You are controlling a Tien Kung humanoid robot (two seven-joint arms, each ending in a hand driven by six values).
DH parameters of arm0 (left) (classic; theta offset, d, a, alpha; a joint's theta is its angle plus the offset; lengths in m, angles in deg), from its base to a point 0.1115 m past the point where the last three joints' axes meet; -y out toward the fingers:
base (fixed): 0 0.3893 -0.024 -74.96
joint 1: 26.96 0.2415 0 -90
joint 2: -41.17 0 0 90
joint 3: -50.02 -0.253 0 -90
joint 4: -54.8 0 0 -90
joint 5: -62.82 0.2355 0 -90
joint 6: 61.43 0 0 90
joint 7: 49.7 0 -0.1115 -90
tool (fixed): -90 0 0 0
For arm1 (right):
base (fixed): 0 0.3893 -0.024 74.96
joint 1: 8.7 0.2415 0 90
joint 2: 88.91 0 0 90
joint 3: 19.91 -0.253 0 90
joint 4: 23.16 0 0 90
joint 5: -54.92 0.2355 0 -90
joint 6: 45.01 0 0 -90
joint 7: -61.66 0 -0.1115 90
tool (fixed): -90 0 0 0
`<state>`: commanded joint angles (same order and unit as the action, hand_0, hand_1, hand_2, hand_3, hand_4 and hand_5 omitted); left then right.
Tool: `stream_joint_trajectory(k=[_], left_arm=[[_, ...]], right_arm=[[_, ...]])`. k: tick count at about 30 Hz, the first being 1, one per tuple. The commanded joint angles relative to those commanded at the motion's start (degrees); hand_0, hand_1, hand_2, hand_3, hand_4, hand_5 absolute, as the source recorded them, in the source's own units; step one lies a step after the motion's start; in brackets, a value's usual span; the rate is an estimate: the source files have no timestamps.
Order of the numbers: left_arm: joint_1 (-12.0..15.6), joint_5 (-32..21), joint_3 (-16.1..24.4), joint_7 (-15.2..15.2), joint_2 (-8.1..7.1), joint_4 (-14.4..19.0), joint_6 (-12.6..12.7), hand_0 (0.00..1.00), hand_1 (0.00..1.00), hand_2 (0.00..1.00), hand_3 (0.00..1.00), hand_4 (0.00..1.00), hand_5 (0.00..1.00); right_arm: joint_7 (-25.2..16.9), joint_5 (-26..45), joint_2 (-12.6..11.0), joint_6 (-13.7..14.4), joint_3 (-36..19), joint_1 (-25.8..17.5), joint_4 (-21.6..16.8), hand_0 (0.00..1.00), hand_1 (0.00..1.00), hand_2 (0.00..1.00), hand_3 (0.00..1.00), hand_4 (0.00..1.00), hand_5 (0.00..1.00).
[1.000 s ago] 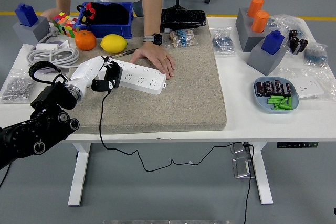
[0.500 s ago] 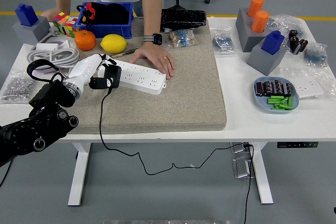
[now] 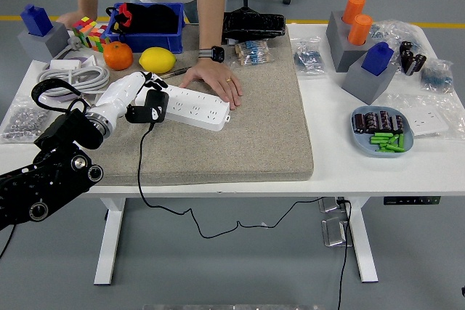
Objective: Press the white button,pick up the black plug,place it near the board,insert it into the board
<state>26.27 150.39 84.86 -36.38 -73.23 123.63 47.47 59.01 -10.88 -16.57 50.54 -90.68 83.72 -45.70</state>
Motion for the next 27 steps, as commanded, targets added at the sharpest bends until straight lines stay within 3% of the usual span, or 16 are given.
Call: stream_joint_trajectory(k=[5, 6, 11, 12, 17, 18, 27], left_arm=[[3.1, 2.4, -0.6, -2.7, -1.83, 2.6, 2.1, 0.825, 0.76, 0.67, 0.668, 0.602, 0.002], [3.9, 2.8, -0.8, -3.4, -1.85, 2.3, 2.5, 0.861, 0.819, 0.758, 0.745, 0.621, 0.002], [5.6, 3.2, -1.2, -5.7, -0.99, -0.1, 3.3, 0.861, 0.819, 0.758, 0.745, 0.621, 0.002], [5.8, 3.0, -1.2, -6.2, -0.76, -0.6, 3.5, 0.909, 0.907, 0.857, 0.842, 0.631, 0.011], [6.1, 2.5, -1.9, -7.5, 0.28, -2.9, 3.9, 0.909, 0.907, 0.857, 0.842, 0.631, 0.011], [6.2, 2.4, -1.9, -7.7, 0.46, -3.2, 4.1, 0.924, 0.928, 0.888, 0.894, 0.638, 0.037], [5.8, 2.5, -2.7, -8.2, 1.84, -5.4, 5.5, 0.933, 0.933, 0.894, 0.897, 0.647, 0.048]], right_arm=[[-0.1, 0.0, 0.1, 0.0, -0.1, -0.1, 0.0, 0.678, 0.565, 0.545, 0.57, 0.668, 0.201], [-0.1, 0.0, 0.1, 0.0, -0.1, -0.1, 0.0, 0.678, 0.564, 0.544, 0.57, 0.667, 0.2], [-0.2, 0.0, 0.1, 0.0, 0.1, 0.0, 0.0, 0.678, 0.564, 0.544, 0.57, 0.667, 0.2], [-0.2, 0.0, 0.1, 0.0, 0.2, 0.0, 0.0, 0.678, 0.564, 0.544, 0.57, 0.667, 0.2], [-0.3, 0.1, 0.1, 0.1, 0.5, 0.1, -0.1, 0.678, 0.564, 0.544, 0.57, 0.667, 0.2], [-0.3, 0.1, 0.1, 0.1, 0.5, 0.0, -0.1, 0.678, 0.563, 0.543, 0.57, 0.667, 0.2], [-0.3, 0.1, 0.0, 0.1, 0.6, -0.2, 0.0, 0.678, 0.562, 0.543, 0.569, 0.668, 0.201]])
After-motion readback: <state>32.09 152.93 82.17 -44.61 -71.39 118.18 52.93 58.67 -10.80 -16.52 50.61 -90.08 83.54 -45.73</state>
